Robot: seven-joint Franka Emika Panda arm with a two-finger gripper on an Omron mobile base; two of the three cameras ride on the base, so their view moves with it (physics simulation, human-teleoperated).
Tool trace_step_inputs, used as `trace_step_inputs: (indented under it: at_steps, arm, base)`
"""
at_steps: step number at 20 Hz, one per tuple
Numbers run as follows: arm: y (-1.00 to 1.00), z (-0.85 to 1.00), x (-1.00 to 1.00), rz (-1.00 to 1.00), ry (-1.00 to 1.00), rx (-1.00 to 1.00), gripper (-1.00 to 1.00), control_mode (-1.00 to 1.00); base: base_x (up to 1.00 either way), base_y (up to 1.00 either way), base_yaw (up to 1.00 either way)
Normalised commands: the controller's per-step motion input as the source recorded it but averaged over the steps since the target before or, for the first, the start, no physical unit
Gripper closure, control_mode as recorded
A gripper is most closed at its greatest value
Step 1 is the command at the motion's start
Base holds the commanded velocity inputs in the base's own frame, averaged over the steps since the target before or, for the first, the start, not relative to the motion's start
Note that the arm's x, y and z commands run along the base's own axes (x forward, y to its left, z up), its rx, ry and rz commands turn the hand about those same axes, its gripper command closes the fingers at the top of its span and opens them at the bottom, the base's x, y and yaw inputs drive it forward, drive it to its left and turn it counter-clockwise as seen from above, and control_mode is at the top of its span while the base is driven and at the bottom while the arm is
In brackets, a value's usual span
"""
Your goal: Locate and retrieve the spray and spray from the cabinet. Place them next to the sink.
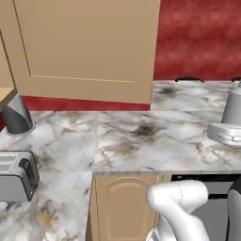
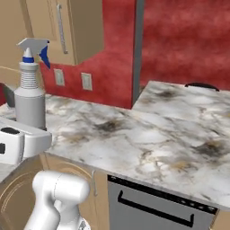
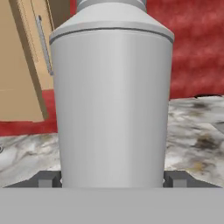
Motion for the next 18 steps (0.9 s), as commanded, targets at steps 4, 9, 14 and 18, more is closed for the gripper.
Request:
trace_step_inputs:
  at_steps: [4,9,14,18]
  arm:
    - [0.00,0.00,0.00,0.00,0.00,0.00,1.00,1.00]
    - [0.00,0.00,0.00,0.00,0.00,0.00,1.00,1.00]
    - [0.00,0.00,0.00,0.00,0.00,0.00,1.00,1.00]
    - [0.00,0.00,0.00,0.00,0.00,0.00,1.00,1.00]
  base:
    - [0.00,-0.02,-0.49]
    - [0.00,-0.14,-0.46]
    - [0.09,-0.20,-0.41]
    - [0.35,-0.29,-0.29]
